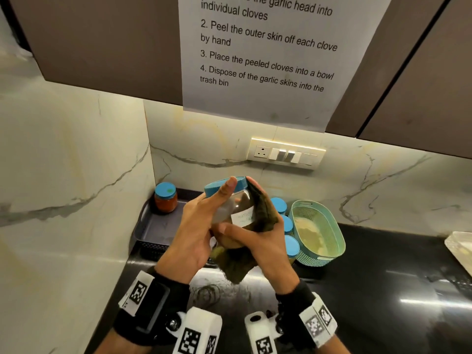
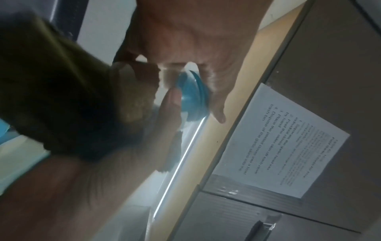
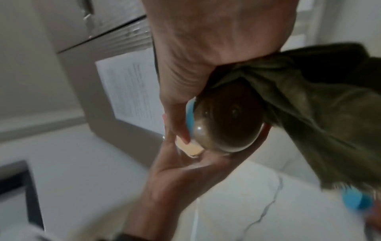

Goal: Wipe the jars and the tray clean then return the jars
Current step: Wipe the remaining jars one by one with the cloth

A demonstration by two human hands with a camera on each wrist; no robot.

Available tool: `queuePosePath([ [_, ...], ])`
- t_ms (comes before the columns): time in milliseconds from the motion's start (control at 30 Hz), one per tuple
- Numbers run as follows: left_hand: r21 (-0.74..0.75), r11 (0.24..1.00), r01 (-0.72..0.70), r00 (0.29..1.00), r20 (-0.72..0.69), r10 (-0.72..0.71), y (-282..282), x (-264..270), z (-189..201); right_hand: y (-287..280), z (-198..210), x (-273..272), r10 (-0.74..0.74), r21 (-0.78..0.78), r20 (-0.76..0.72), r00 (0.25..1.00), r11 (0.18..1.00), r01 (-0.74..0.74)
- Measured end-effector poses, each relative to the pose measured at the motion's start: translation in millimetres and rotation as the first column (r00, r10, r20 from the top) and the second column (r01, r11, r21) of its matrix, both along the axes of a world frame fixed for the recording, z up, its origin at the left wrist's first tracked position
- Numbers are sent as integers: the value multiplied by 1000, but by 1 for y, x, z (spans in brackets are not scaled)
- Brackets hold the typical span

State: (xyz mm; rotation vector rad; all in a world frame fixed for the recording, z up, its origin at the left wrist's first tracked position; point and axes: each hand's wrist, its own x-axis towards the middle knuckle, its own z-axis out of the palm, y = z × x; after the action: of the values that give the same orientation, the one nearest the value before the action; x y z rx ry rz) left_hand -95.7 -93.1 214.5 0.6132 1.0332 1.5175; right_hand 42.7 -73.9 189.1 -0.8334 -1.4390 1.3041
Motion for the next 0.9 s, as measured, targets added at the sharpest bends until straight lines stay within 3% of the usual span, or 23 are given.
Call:
queuePosePath([
  [67, 27, 998, 63, 997, -52, -62, -2, -10, 1, 4, 0, 8, -4, -26, 51, 999, 1000, 5],
  [167, 99, 979, 180, 983, -50, -175, -7, -20, 0, 3, 7, 11, 104, -100, 28, 994, 990, -101],
  [233, 116, 975, 191, 981, 3, -193, -7, -19, -4, 3, 5, 7, 188, -162, -52, 981, 968, -194],
  [333, 80, 989, 124, 992, 5, -125, -6, -11, -6, 1, 8, 3, 198, -206, -130, 972, 953, -221],
  [500, 89, 995, 39, 999, -34, -37, -4, -11, -6, -17, 12, -9, 60, 115, -40, 997, 992, -55],
  [600, 100, 995, 23, 999, 38, -26, -6, -11, -9, -20, 1, -14, -82, 498, 97, 992, 867, 23],
  [667, 91, 996, 7, 998, 66, -13, -6, -11, -13, -14, -1, -13, -137, 588, 147, 980, 808, 25],
  [767, 93, 995, -36, 999, 33, 33, -6, -9, -18, -7, 5, -12, 12, 361, 95, 995, 931, -46],
  [833, 108, 994, -36, 999, 2, 36, -6, -9, -17, -7, 11, -15, 56, 224, 74, 996, 972, -71],
  [900, 109, 994, -18, 1000, 14, 16, -7, -12, -14, -11, 11, -18, 18, 304, 75, 997, 952, -40],
])
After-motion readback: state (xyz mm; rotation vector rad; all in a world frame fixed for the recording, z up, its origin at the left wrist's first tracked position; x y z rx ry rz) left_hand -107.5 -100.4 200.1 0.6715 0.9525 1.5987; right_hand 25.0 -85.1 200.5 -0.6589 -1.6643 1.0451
